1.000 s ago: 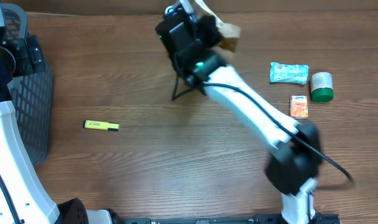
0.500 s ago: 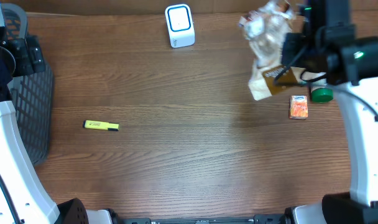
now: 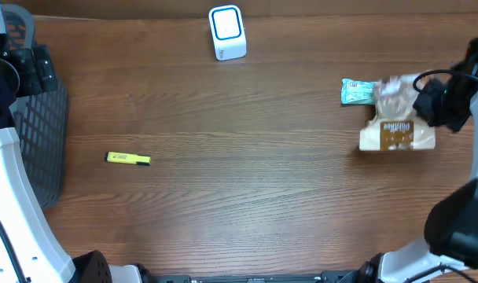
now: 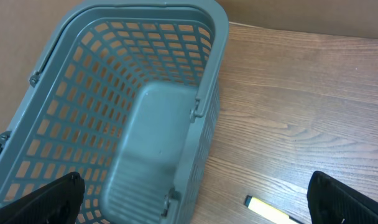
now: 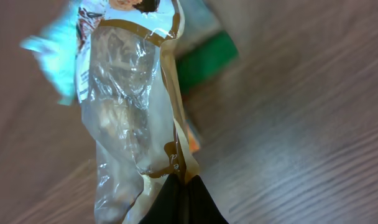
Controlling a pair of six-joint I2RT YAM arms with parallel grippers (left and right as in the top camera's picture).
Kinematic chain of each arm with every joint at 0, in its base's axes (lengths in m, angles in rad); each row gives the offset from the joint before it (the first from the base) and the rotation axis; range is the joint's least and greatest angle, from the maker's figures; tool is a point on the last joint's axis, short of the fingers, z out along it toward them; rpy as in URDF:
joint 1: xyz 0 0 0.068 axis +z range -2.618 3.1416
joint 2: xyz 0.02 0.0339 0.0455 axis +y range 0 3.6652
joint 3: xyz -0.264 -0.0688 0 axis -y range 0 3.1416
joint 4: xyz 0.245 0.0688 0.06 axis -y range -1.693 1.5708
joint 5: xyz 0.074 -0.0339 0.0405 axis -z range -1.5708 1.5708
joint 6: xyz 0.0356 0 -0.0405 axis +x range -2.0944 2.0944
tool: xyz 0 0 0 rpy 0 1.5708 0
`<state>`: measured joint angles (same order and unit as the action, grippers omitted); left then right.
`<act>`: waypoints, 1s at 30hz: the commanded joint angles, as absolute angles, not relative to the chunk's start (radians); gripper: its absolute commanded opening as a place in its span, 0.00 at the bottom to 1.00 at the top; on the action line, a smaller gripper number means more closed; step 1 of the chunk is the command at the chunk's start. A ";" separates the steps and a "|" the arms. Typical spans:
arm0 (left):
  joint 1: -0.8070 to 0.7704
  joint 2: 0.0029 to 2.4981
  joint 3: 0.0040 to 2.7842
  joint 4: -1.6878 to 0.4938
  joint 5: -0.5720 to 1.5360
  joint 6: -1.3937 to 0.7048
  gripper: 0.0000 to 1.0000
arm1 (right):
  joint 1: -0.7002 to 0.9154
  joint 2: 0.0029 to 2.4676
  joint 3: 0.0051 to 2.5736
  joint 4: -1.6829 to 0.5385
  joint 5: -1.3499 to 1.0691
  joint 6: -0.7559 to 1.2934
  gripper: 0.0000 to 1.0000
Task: Scan the item barcode
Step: 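Carry the clear bag right and set it beside the jar, then move the right gripper left to the yellow highlighter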
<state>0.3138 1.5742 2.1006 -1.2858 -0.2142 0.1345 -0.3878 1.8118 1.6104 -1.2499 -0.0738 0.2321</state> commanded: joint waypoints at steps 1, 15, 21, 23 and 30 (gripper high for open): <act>0.305 1.582 2.105 -1.283 -0.216 0.146 1.00 | -0.403 1.809 1.606 -1.241 -0.084 0.228 0.04; 0.305 1.582 2.105 -1.283 -0.216 0.146 1.00 | -0.392 1.806 1.739 -1.452 -0.135 0.130 0.81; 0.305 1.582 2.105 -1.283 -0.216 0.146 1.00 | -0.260 1.806 1.863 -1.539 -0.371 -0.037 0.78; 0.305 1.582 2.105 -1.283 -0.216 0.146 1.00 | -0.170 1.806 1.872 -1.523 -0.406 -0.043 0.78; 0.305 1.582 2.105 -1.283 -0.216 0.146 1.00 | 0.248 1.810 1.871 -1.251 -0.480 -0.012 0.79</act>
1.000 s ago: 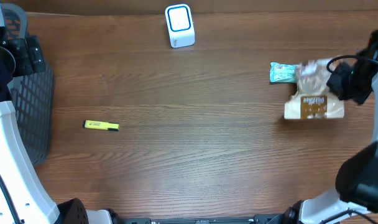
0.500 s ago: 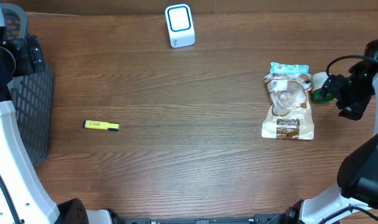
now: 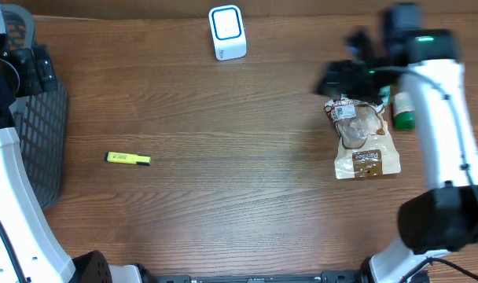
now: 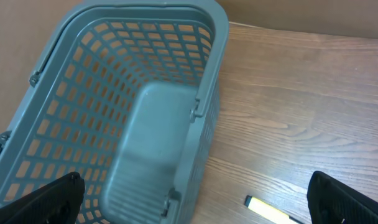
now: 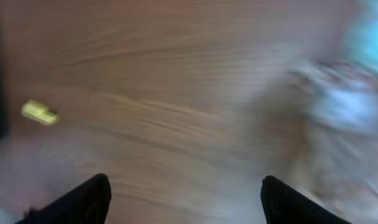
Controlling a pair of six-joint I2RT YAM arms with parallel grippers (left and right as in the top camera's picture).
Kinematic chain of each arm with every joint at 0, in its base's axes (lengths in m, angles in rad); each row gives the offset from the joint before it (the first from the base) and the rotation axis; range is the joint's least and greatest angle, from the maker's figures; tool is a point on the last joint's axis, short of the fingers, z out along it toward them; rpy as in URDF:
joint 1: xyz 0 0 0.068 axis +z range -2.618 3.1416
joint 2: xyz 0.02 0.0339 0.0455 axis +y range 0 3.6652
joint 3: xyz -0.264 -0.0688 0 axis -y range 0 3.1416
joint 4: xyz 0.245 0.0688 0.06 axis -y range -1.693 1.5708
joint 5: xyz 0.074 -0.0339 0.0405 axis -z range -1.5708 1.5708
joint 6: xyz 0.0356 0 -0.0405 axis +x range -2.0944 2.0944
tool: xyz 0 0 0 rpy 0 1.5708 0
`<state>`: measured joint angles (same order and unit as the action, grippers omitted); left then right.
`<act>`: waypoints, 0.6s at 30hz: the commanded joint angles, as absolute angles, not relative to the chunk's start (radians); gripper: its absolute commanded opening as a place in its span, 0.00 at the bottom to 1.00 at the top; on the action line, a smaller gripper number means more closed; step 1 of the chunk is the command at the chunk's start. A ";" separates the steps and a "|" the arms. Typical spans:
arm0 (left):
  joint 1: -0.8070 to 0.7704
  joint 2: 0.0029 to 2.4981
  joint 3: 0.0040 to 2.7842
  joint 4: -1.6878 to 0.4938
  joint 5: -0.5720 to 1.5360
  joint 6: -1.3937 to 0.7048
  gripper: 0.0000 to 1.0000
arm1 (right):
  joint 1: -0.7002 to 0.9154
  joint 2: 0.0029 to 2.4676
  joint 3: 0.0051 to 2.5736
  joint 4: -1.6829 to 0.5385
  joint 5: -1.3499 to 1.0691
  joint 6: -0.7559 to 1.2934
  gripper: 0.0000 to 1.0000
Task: Scan the item barcode
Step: 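Move the right gripper left to the yellow highlighter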
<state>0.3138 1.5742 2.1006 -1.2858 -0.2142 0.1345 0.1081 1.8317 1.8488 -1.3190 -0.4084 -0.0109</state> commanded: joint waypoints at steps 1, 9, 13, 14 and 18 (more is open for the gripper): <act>0.305 1.582 2.105 -1.283 -0.216 0.146 1.00 | 0.307 1.813 1.871 -1.198 -0.476 -0.002 0.80; 0.305 1.582 2.105 -1.283 -0.216 0.146 1.00 | 0.717 1.934 1.871 -0.836 -0.340 0.079 0.79; 0.305 1.582 2.105 -1.283 -0.216 0.146 1.00 | 0.841 2.067 1.871 -0.710 -0.324 0.074 0.70; 0.305 1.582 2.105 -1.283 -0.216 0.146 1.00 | 0.863 2.094 1.871 -0.682 -0.305 0.074 0.67; 0.305 1.582 2.105 -1.283 -0.216 0.146 1.00 | 0.923 2.199 1.881 -0.584 -0.265 0.074 0.63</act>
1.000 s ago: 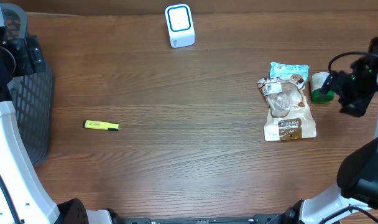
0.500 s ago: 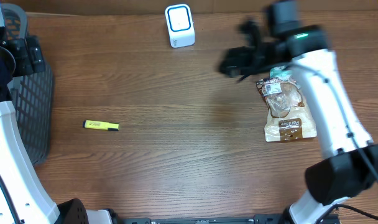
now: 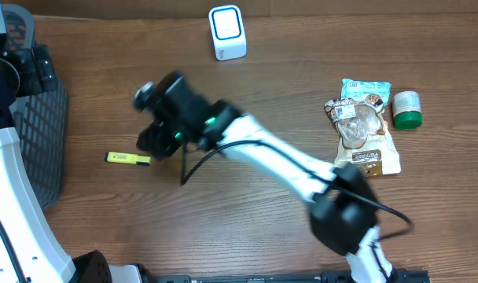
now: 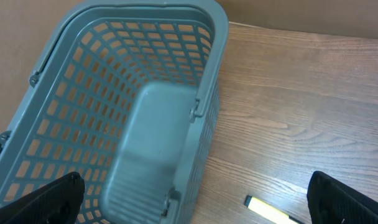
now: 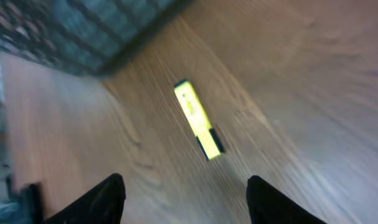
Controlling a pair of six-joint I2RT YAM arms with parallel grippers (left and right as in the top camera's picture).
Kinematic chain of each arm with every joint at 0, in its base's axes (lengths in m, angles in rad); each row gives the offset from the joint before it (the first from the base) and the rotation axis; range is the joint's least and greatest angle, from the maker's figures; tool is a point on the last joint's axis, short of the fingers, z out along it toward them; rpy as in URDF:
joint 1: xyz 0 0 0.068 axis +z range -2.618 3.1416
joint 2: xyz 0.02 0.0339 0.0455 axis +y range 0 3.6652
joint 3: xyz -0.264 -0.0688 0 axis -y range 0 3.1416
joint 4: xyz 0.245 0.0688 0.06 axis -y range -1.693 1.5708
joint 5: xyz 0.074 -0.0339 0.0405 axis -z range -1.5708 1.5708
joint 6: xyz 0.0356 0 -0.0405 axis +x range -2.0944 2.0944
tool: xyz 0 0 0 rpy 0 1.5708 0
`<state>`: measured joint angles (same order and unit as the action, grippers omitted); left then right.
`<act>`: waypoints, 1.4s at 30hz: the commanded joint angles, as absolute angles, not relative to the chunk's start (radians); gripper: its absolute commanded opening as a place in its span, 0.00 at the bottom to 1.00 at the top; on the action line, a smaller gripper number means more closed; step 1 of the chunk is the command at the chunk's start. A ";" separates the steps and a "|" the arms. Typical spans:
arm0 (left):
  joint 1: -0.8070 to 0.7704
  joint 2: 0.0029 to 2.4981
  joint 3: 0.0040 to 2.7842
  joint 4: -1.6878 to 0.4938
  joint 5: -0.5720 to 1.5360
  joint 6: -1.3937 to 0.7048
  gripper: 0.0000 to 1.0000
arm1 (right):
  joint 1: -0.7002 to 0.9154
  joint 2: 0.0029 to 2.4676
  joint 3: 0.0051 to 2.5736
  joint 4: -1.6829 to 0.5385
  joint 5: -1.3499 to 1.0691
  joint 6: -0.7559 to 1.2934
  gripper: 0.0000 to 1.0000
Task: Scan the item barcode
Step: 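Move the right gripper left to the yellow highlighter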
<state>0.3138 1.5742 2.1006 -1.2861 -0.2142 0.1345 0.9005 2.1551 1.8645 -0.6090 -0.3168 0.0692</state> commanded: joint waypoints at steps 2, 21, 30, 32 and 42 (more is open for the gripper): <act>0.305 1.582 2.105 -1.283 -0.216 0.146 1.00 | 0.942 2.246 1.920 -0.589 -0.266 0.070 0.68; 0.305 1.582 2.105 -1.283 -0.216 0.146 1.00 | 1.008 2.529 2.212 -0.712 -0.158 -0.247 0.77; 0.305 1.582 2.105 -1.283 -0.216 0.146 1.00 | 1.008 2.539 2.212 -0.666 -0.149 -0.287 0.76; 0.305 1.582 2.105 -1.283 -0.216 0.146 0.99 | 1.006 2.548 2.212 -0.643 -0.149 -0.294 0.75; 0.305 1.582 2.105 -1.283 -0.216 0.146 1.00 | 1.002 2.619 2.210 -0.569 -0.141 -0.301 0.72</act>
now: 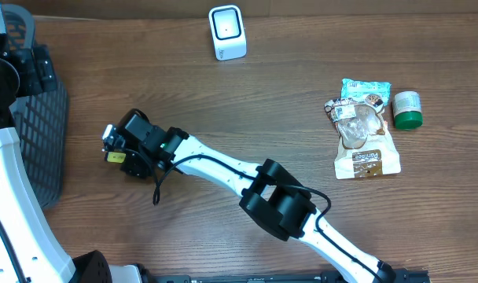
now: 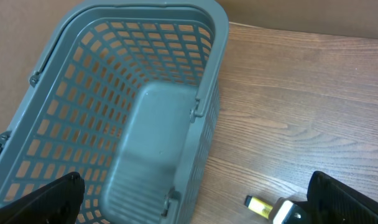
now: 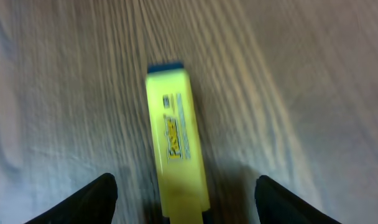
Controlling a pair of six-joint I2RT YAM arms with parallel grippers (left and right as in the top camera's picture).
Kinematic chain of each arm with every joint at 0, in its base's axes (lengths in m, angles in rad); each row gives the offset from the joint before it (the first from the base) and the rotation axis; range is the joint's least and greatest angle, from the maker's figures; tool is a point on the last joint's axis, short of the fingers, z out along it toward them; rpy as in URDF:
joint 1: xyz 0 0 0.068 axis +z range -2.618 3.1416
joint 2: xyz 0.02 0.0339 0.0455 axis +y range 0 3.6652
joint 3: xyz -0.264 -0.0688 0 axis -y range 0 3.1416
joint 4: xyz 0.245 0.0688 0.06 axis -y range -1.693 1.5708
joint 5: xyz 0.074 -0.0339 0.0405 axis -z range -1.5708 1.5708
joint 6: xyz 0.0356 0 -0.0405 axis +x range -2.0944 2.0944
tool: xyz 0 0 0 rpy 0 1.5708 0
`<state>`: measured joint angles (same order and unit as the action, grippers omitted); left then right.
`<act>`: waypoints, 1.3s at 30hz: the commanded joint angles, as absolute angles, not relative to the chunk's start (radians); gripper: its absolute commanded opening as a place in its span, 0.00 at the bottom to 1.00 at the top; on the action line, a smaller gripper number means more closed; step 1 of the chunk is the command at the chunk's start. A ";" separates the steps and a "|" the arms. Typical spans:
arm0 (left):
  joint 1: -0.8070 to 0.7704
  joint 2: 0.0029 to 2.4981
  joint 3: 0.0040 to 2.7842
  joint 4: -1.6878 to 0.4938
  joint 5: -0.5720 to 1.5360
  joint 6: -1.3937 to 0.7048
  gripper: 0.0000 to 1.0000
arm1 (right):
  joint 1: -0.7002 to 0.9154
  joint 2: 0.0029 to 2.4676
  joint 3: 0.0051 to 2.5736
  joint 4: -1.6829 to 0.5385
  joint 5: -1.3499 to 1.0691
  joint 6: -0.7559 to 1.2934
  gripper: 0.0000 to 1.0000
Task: Scan the item barcode
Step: 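Move the right gripper left to the yellow highlighter, then grasp the yellow highlighter with the right gripper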
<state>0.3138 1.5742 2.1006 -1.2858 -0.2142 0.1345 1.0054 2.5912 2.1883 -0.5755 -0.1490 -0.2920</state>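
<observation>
A yellow highlighter (image 3: 176, 146) lies flat on the wooden table at the left; only its left end (image 1: 113, 156) shows in the overhead view, and that end (image 2: 258, 204) also shows in the left wrist view. My right gripper (image 3: 186, 205) is open, low over it, one dark finger (image 3: 83, 200) on each side. From overhead, the right gripper (image 1: 123, 151) covers most of the pen. The white scanner with a blue ring (image 1: 227, 31) stands at the back middle. My left gripper (image 2: 195, 211) hangs open above the grey basket (image 2: 145, 124).
The grey mesh basket (image 1: 38, 137) stands at the table's left edge. On the right lie a brown-and-clear snack bag (image 1: 363, 141), a teal packet (image 1: 365, 88) and a green-and-white bottle (image 1: 406, 108). My right arm (image 1: 223, 169) stretches across the table's middle.
My right gripper was up and to the right of the highlighter; now it is down over it with an open finger on each side. The left arm and the highlighter have not moved.
First my right gripper was shut on the snack bag at the far right. Then the bag lay on the table and the gripper was open above it. Then the arm reached across near the highlighter, which the open fingers now straddle.
</observation>
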 commanded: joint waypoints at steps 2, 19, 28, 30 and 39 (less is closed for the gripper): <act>0.305 1.582 2.105 -1.283 -0.216 0.146 1.00 | 1.000 2.619 2.210 -0.567 -0.122 -0.300 0.69; 0.305 1.582 2.105 -1.283 -0.216 0.146 1.00 | 0.938 2.618 2.210 -0.736 -0.046 -0.028 0.41; 0.305 1.582 2.105 -1.283 -0.216 0.146 1.00 | 0.883 2.613 2.215 -1.025 -0.115 0.049 0.40; 0.305 1.582 2.105 -1.283 -0.216 0.146 1.00 | 0.867 2.613 2.215 -1.062 -0.163 0.057 0.40; 0.305 1.582 2.105 -1.283 -0.216 0.146 1.00 | 0.841 2.582 2.306 -1.084 -0.207 -0.243 0.75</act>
